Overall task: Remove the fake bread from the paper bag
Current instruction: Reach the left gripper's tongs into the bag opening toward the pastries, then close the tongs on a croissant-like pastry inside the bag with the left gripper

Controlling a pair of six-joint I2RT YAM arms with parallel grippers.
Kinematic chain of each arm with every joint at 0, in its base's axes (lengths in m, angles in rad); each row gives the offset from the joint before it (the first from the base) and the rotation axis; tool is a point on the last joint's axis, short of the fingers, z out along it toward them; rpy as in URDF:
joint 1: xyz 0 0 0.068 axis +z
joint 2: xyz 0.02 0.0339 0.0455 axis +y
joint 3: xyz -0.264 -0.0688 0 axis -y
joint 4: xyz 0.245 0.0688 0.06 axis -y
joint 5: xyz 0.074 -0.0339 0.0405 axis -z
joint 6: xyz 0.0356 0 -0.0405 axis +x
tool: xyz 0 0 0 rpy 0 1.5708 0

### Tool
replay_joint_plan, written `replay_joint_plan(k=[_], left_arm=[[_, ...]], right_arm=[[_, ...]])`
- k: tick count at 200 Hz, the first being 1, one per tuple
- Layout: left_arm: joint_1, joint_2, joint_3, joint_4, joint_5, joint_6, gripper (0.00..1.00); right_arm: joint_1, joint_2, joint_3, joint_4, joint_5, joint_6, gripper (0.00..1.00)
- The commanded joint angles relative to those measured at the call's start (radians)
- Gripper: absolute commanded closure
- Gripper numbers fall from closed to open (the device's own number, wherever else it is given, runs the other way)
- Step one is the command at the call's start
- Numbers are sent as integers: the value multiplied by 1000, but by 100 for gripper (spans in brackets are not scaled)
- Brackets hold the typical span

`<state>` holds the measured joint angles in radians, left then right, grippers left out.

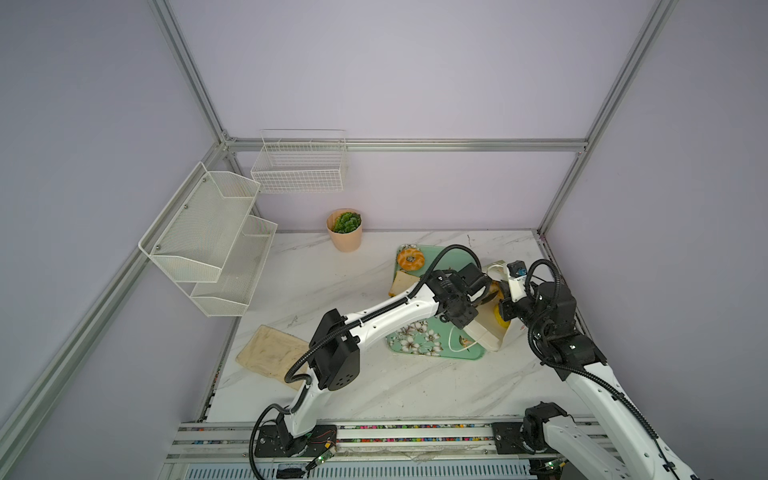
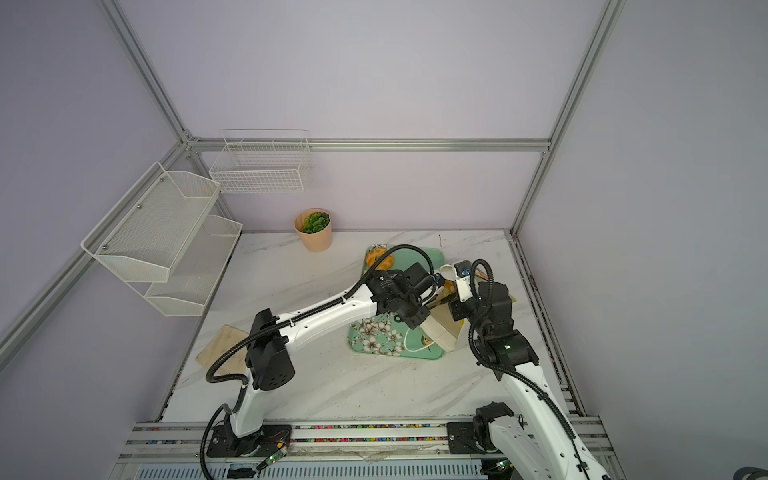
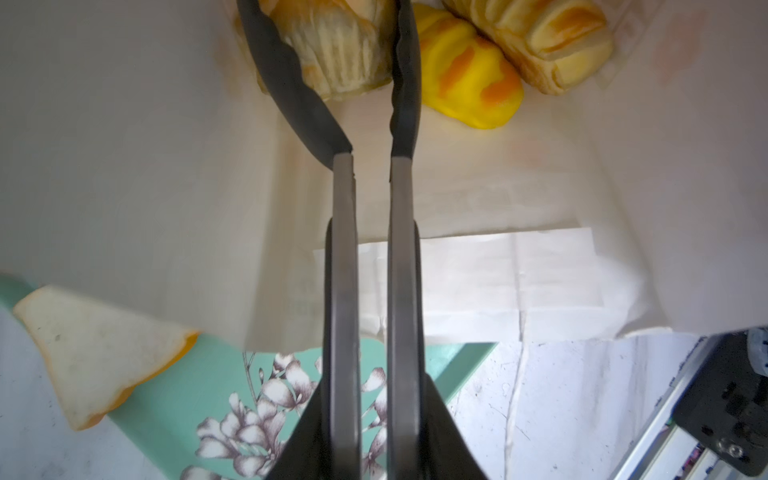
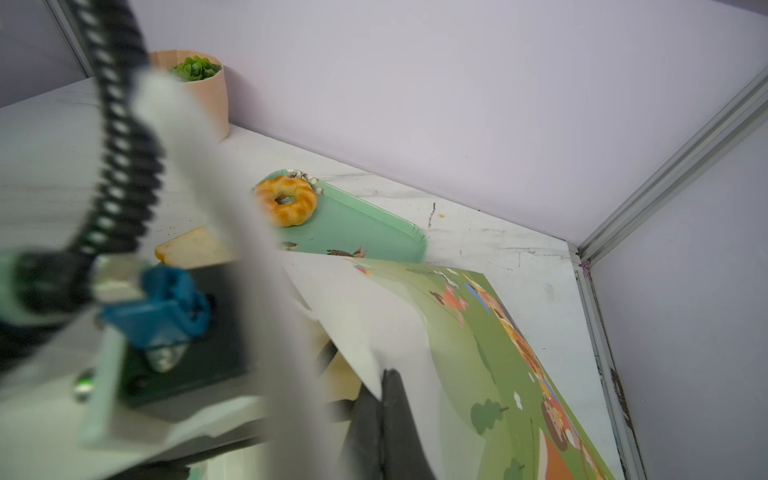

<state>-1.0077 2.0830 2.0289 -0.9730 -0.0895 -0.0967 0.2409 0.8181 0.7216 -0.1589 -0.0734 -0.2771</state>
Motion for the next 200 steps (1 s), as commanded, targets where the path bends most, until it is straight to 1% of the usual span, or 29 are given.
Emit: replay_joint_plan(k=[1,61,89,114,156,200], left_arm=[[6,-104,-65,66,-17,-15,82],[5,-215,-183,82,-6,-38,83],[7,-229,-198,78,5,-37,84],[7,-270,-229,80,4,-42,84],[6,-383,-300,79,15,-32,84],[6,-536,-436,80,27,-37,84]], right_arm=[[0,7,21,19,5,37,100],[0,31,32,27,15,78,100],[0,27,31,22,28,84,100],[0,26,38,10,46,87,100],[0,41,45,12,73,108,100],[1,61,59,-1,95,117,100]])
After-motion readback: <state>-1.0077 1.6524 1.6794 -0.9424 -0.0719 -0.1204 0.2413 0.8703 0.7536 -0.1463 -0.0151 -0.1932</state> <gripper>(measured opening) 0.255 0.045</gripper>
